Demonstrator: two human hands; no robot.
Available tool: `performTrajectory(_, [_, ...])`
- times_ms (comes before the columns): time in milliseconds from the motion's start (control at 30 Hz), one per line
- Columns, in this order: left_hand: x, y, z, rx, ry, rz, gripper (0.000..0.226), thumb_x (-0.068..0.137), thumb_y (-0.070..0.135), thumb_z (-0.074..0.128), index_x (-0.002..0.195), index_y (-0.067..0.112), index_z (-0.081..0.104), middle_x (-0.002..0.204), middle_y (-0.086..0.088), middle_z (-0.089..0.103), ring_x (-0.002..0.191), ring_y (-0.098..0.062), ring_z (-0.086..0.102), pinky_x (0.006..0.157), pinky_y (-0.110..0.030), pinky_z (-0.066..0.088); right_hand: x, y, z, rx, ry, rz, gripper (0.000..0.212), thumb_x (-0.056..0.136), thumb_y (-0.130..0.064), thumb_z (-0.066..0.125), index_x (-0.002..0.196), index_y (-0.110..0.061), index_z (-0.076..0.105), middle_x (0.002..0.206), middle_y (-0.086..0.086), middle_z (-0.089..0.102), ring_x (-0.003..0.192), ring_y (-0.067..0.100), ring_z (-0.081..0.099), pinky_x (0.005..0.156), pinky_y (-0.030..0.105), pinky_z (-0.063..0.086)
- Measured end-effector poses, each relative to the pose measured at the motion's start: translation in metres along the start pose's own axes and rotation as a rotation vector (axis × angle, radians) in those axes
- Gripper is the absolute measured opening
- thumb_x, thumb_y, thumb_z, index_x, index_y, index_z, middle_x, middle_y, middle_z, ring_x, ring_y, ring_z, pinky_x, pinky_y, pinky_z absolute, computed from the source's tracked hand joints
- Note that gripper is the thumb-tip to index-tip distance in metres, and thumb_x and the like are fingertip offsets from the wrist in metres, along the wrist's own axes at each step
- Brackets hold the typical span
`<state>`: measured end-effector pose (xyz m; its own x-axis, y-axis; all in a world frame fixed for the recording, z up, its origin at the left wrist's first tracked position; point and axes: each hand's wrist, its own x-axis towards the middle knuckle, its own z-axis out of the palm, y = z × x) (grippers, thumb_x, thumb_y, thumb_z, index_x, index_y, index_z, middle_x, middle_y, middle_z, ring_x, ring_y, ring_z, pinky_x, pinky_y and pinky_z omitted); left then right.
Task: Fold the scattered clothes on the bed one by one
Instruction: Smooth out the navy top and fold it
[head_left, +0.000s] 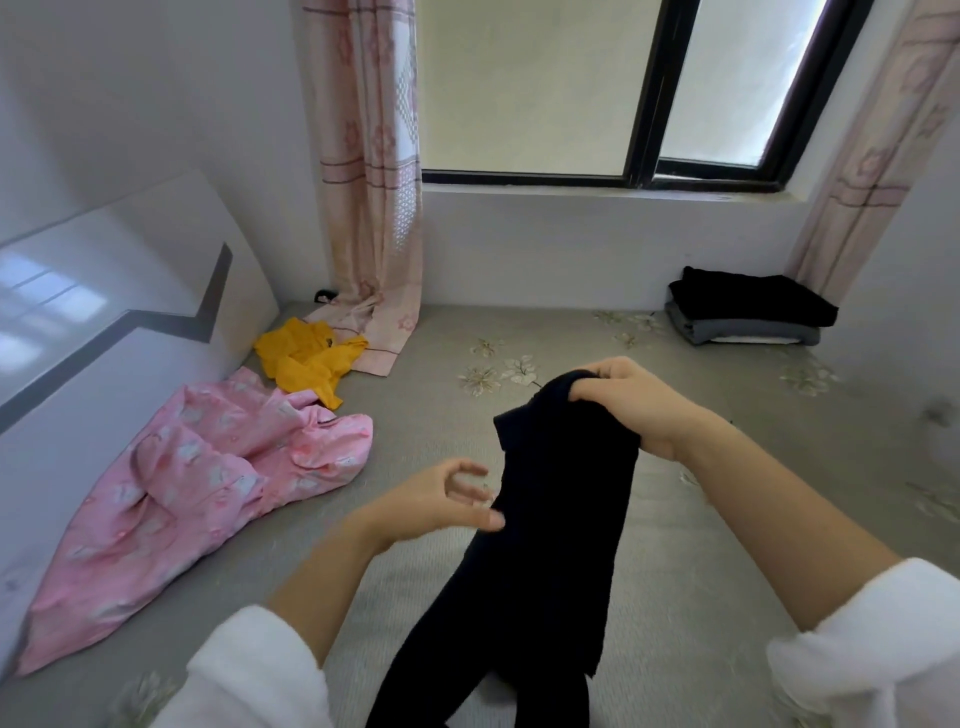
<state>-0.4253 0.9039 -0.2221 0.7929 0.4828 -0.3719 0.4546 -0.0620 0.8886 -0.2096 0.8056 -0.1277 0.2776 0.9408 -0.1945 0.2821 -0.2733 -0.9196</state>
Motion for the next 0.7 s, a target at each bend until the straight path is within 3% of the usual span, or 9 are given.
performTrajectory(67, [0.002,-0.021,0.023,-0.024,-0.061,-0.071,0.054,0.080,0.030,0.075,0.128,0.027,0.051,0.118,0.008,0.063,0.100,0.001,0.062,0.072,-0.012,0.046,0.002,-0.003,0.002,0.062,0.036,-0.006,0.025,0.091,-0.008,0.052,0.095,0.015,0.062,0.051,0.001,0.055,0.038,0.009,0.049,0.037,0.017,0.035])
performTrajectory(133, [0.006,-0.031,0.047,-0.130,-0.078,-0.062,0.040,0.085,0.027,0.071,0.121,0.031,0.055,0.113,0.011,0.066,0.093,0.004,0.065,0.067,-0.008,0.047,0.001,-0.007,0.006,0.096,0.045,-0.009,0.021,0.092,-0.007,0.051,0.089,0.008,0.066,0.050,0.000,0.055,0.038,0.009,0.050,0.037,0.016,0.035])
performTrajectory(233, [0.016,-0.037,0.065,-0.209,0.037,-0.023,0.029,0.088,0.033,0.066,0.116,0.031,0.060,0.109,0.010,0.069,0.095,-0.001,0.067,0.076,-0.015,0.051,-0.002,-0.008,0.008,0.097,0.039,-0.010,0.022,0.092,-0.009,0.051,0.078,-0.002,0.066,0.051,0.000,0.058,0.041,0.010,0.053,0.040,0.017,0.038])
performTrajectory(367, [0.012,-0.034,0.038,-0.277,0.155,-0.047,0.027,0.097,0.032,0.052,0.113,0.015,0.065,0.107,-0.004,0.072,0.099,-0.017,0.069,0.083,-0.025,0.053,-0.008,-0.001,-0.017,0.096,0.180,-0.036,0.026,0.086,-0.029,0.065,0.078,-0.004,0.065,0.067,0.012,0.060,0.061,0.024,0.057,0.058,0.029,0.043])
performTrajectory(433, [-0.001,-0.020,0.012,-0.370,0.227,-0.046,0.032,0.097,0.033,0.051,0.108,0.009,0.068,0.103,-0.006,0.074,0.096,-0.019,0.069,0.082,-0.027,0.051,-0.015,0.006,-0.038,0.020,0.208,-0.011,0.038,0.081,-0.039,0.072,0.065,-0.007,0.058,0.054,0.007,0.052,0.047,0.019,0.051,0.048,0.022,0.037])
performTrajectory(500, [-0.019,0.004,-0.016,-0.394,0.260,0.002,0.029,0.095,0.029,0.053,0.104,0.006,0.069,0.089,0.002,0.075,0.080,-0.008,0.069,0.075,-0.025,0.048,-0.024,0.013,-0.057,-0.048,0.097,0.087,0.044,0.080,-0.041,0.072,0.052,-0.010,0.056,0.044,0.001,0.050,0.035,0.013,0.047,0.037,0.016,0.033])
performTrajectory(600, [-0.047,0.038,-0.052,-0.099,0.012,0.018,0.027,0.073,0.044,0.071,0.091,0.026,0.076,0.086,0.015,0.073,0.083,-0.002,0.068,0.074,-0.018,0.052,-0.033,0.022,-0.081,-0.140,-0.214,0.203,0.041,0.063,-0.044,0.084,0.061,-0.006,0.070,0.057,0.010,0.062,0.044,0.017,0.058,0.041,0.020,0.043])
performTrajectory(700, [-0.059,0.058,-0.075,0.312,-0.258,-0.200,0.036,0.067,0.025,0.080,0.101,0.026,0.068,0.094,0.010,0.074,0.087,-0.007,0.070,0.074,-0.017,0.053,-0.037,0.021,-0.096,-0.284,-0.389,0.269,0.045,0.056,-0.033,0.086,0.083,0.001,0.074,0.081,0.019,0.072,0.065,0.024,0.068,0.057,0.026,0.053])
